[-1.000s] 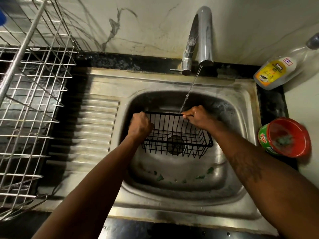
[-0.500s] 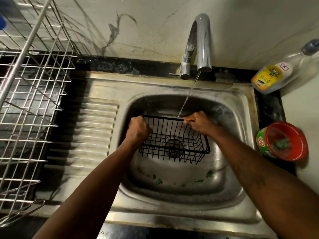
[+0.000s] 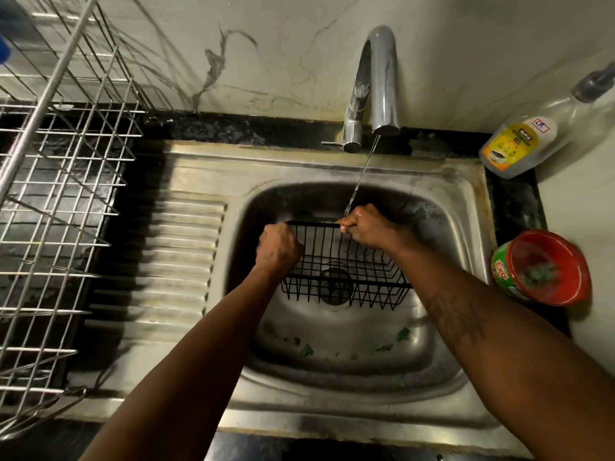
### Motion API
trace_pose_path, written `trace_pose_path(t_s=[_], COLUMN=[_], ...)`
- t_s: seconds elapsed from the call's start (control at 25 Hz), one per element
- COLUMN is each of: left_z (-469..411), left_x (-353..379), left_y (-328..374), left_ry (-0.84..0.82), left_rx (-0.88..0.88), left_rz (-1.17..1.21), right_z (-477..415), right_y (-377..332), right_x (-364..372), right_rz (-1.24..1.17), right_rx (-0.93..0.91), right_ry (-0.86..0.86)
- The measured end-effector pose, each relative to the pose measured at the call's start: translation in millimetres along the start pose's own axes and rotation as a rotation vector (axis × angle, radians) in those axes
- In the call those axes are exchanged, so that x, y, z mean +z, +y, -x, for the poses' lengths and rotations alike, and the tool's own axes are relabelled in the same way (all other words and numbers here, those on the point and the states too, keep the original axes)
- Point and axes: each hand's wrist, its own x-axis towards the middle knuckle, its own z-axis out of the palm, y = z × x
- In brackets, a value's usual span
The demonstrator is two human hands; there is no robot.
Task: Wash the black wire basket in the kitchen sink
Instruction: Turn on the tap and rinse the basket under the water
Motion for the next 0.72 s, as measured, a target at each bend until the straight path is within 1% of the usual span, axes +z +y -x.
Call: trace_pose_path(t_s=[0.08,0.2,0.24,0.32,0.36,0.48,0.6,0.72], left_z=[5,17,18,15,11,9,8,12], left_x=[8,25,26,24,22,14,15,18], left_y=[10,21,24,22,18,11,10,19], left_ry=[-0.023,-0.089,-0.096,-0.089,-0.077,-0.067,-0.076,-0.108], left_rx=[0.018,0.110,0.099,0.053,0.044,0.044,0.051,0.087], left_rz=[0.000,-0.026,-0.018,0.017,0.007,-0.047,-0.057,-0.065], right_z=[-6,-11,-12,-7,-4,12,20,2], right_y=[-23,-54,-54,-39,-26,8,8,-23], right_x=[11,25,26,24,22,16,15,25], right_rz=[-0.020,0.020,0.016,-0.007,-0.016,-0.004,-0.038,-0.064], right_rx=[-0.058,-0.134,-0.138,-0.080,-0.045,-0.035,-0.062,-0.094], right_ry=[0.000,-0.049,-0.054,-0.073,-0.071,-0.048,-0.029,-0.035])
